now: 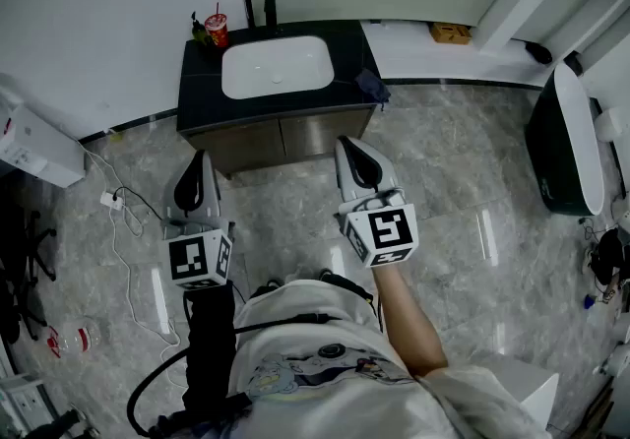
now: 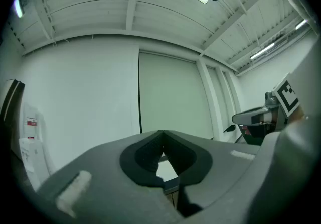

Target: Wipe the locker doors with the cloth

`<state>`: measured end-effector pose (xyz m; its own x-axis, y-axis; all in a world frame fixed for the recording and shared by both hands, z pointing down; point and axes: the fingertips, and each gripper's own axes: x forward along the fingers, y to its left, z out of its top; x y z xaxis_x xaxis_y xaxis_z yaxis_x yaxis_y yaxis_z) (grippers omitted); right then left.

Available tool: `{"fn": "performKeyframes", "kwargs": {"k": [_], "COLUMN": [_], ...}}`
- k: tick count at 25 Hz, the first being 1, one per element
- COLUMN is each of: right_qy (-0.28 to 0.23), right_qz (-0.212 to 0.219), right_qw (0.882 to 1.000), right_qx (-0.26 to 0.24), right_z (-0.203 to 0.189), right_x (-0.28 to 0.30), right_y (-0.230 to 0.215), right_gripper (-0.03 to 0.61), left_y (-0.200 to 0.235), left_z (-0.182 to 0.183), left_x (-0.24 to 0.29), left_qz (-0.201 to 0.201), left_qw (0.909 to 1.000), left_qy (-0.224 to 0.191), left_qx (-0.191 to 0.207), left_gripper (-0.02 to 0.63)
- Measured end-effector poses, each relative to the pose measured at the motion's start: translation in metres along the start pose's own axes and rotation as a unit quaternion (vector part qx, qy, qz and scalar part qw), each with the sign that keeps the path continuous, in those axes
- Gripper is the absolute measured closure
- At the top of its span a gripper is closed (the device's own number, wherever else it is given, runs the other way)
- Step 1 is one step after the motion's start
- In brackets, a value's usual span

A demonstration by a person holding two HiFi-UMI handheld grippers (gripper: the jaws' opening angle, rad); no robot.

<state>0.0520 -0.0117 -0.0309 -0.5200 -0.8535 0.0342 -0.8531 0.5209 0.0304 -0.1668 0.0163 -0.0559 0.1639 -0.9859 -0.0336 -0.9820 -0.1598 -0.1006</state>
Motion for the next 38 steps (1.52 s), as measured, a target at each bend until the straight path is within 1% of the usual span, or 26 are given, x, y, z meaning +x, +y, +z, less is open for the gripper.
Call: {"fn": "performKeyframes", "kwargs": {"k": [10, 22, 32, 34, 38], "right_qy": [0.001, 0.001, 0.012, 0.012, 0.01], "right_qz": [0.015, 0.017, 0.026, 0.032, 0.038], "right_qw": [1.0, 1.0, 1.0, 0.999, 0.999], "right_qx": [0.001, 0.004, 0.008, 0.007, 0.005], "right_z": [-0.003, -0.007, -0.017, -0.018, -0.019], "right_x": [0.003, 0.0, -0.008, -0.009, -0.012], "right_y": [0.003, 0.0, -0.015, -0.018, -0.031], "right_gripper": [0.58, 0.578, 0.577, 0.549, 0.549], "left_y": [-0.002, -0.007, -0.031, -0.037, -0.053], "left_z": [-0.005, -0.007, -0.014, -0.015, -0.018], "left_x": [0.005, 0.004, 0.01, 0.012, 0.019], "left_qz": [-0.002, -0.004, -0.014, -0.015, -0.016], "left_qw": [1.0, 0.9999, 0.9996, 0.9995, 0.9995], "left_qy": [0.009, 0.01, 0.024, 0.026, 0.029], "left_qx": [-0.002, -0.001, 0.001, 0.001, -0.002], "left_gripper": [0.614, 0.613, 0.614, 0.613, 0.614]}}
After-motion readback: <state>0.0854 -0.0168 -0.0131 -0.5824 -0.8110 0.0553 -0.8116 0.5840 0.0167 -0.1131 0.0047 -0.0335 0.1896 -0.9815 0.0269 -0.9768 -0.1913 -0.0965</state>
